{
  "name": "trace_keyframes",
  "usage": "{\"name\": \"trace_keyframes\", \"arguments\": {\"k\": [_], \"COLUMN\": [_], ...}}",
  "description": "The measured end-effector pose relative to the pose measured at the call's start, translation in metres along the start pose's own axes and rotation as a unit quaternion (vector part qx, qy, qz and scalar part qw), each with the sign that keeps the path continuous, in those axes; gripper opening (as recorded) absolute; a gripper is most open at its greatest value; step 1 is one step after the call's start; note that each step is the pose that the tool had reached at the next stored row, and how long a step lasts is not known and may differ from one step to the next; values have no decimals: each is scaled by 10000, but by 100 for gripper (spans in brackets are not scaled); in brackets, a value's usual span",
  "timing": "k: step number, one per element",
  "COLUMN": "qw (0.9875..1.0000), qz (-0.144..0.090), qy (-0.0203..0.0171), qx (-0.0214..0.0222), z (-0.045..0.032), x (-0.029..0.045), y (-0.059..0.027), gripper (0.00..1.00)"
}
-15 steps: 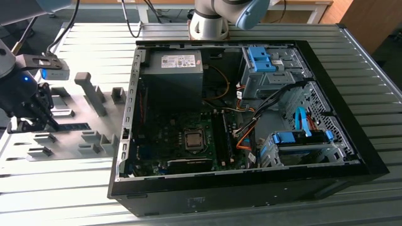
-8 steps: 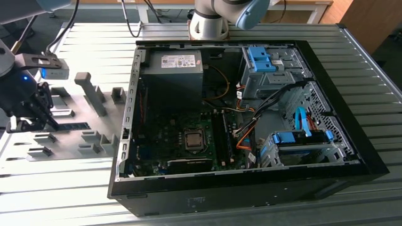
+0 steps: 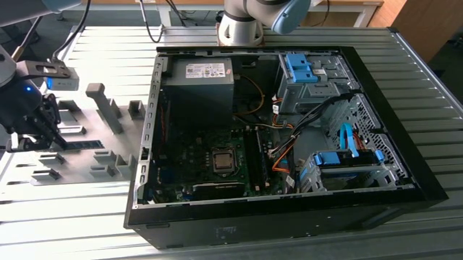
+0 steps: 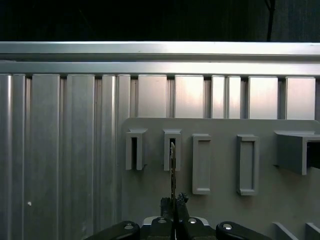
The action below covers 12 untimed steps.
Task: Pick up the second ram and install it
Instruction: 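Pick up the second ram and move it above second insertion slot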
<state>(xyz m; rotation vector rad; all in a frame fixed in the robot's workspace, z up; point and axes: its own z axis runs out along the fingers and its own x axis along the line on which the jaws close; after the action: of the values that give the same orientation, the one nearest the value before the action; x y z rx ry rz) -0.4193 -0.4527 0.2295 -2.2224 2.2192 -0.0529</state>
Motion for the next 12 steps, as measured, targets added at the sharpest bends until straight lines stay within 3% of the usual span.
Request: {"name": "trace_keyframes", "arguments": {"k": [12], "qw": [10000], "qz": [0], "qy": [0], "qx": [0], "z": [-31], "x": [1], "y": [-1], "gripper": [14]}}
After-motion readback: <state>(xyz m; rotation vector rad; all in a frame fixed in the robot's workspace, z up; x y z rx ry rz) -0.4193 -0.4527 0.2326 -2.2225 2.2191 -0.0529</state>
